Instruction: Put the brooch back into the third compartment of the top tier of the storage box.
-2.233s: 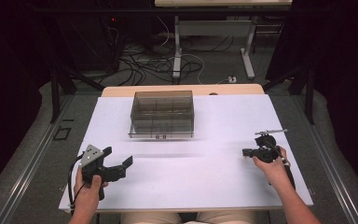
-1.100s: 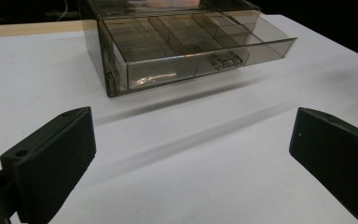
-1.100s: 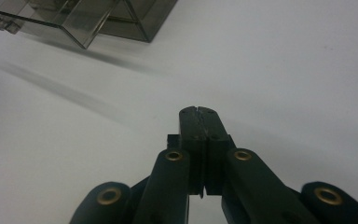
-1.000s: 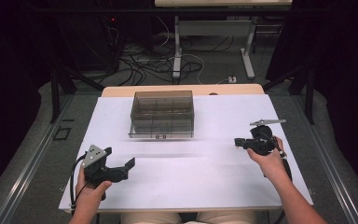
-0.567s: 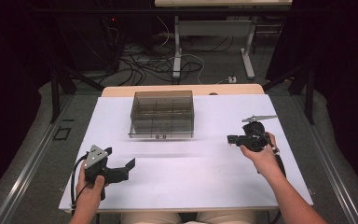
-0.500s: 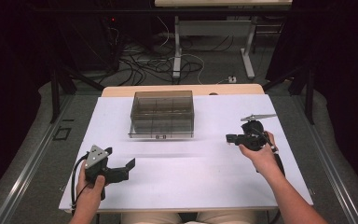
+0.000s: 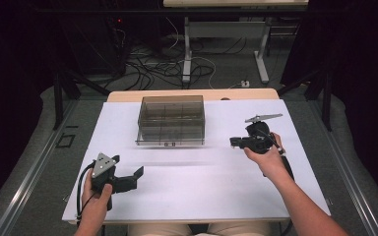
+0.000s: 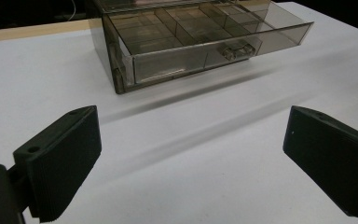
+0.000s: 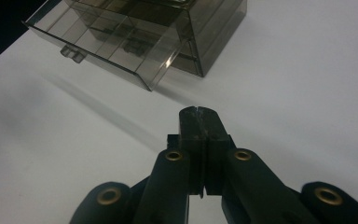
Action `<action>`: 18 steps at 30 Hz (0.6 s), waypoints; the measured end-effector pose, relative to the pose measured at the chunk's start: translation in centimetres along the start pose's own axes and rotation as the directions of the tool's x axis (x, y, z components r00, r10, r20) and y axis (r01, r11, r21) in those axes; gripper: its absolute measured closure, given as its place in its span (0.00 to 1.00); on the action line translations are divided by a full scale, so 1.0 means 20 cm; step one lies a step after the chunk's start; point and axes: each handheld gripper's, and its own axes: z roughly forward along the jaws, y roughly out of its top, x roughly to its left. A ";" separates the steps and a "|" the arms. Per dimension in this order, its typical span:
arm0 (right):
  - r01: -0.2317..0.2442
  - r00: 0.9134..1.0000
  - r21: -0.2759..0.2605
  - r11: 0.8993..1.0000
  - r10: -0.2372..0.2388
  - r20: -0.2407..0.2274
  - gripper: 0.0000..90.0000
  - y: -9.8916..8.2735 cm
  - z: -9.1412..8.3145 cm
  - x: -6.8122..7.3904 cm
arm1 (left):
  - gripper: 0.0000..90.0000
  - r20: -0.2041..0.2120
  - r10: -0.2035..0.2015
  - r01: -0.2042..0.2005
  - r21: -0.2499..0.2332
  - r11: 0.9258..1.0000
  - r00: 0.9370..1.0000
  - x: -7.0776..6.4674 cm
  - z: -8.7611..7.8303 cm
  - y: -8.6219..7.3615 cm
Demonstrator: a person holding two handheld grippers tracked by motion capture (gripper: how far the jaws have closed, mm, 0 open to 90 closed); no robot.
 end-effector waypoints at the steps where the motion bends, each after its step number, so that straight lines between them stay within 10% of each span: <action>1: 0.020 1.000 -0.002 1.000 -0.020 -0.005 1.00 0.02 0.01 0.02 | 0.05 -0.003 -0.001 0.001 -0.002 1.000 1.000 0.00 0.00 0.00; 18: 0.084 0.995 0.004 0.996 -0.084 -0.055 1.00 0.18 0.06 0.17 | 0.05 -0.007 -0.028 0.028 -0.009 1.000 1.000 0.02 0.00 -0.01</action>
